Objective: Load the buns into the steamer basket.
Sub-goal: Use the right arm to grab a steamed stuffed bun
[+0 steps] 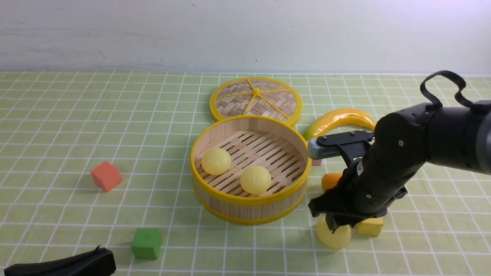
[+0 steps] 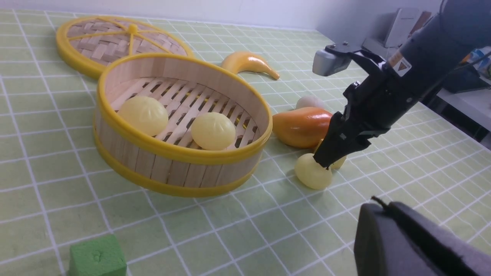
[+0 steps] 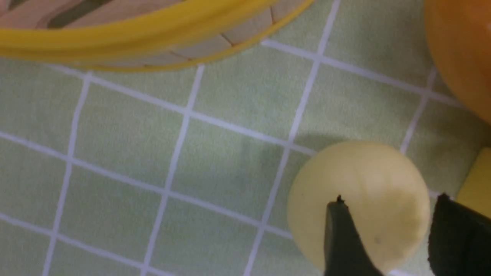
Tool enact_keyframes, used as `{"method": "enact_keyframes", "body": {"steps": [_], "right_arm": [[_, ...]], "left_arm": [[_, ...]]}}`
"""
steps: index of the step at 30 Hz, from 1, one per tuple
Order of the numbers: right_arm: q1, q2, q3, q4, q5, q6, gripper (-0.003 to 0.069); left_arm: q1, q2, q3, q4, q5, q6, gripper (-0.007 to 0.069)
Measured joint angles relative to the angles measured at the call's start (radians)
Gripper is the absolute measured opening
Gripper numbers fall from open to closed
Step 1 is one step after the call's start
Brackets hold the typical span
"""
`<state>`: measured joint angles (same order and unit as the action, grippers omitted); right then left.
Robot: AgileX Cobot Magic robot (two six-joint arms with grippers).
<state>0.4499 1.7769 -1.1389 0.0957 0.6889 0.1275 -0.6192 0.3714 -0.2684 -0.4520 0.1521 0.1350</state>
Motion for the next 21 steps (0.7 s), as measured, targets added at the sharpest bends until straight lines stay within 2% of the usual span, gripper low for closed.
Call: {"method": "enact_keyframes", "body": {"steps": [10, 15, 18, 21], "right_arm": [[0.0, 0.043, -0.009, 0.006, -0.043, 0.018, 0.0239], [0.0, 0.047, -0.01, 0.006, -0.046, 0.019, 0.0174], [0.0, 0.038, -0.01, 0.006, -0.033, 0.003, 0.0047], [0.0, 0.012, -0.01, 0.006, -0.009, -0.01, 0.0001]], "left_arm": [[0.0, 0.0, 0.0, 0.001, 0.0, 0.0, -0.0005], [0.0, 0.0, 0.0, 0.001, 0.0, 0.0, -0.0002], [0.0, 0.0, 0.0, 0.001, 0.0, 0.0, -0.0001], [0.0, 0.0, 0.0, 0.001, 0.0, 0.0, 0.0]]}}
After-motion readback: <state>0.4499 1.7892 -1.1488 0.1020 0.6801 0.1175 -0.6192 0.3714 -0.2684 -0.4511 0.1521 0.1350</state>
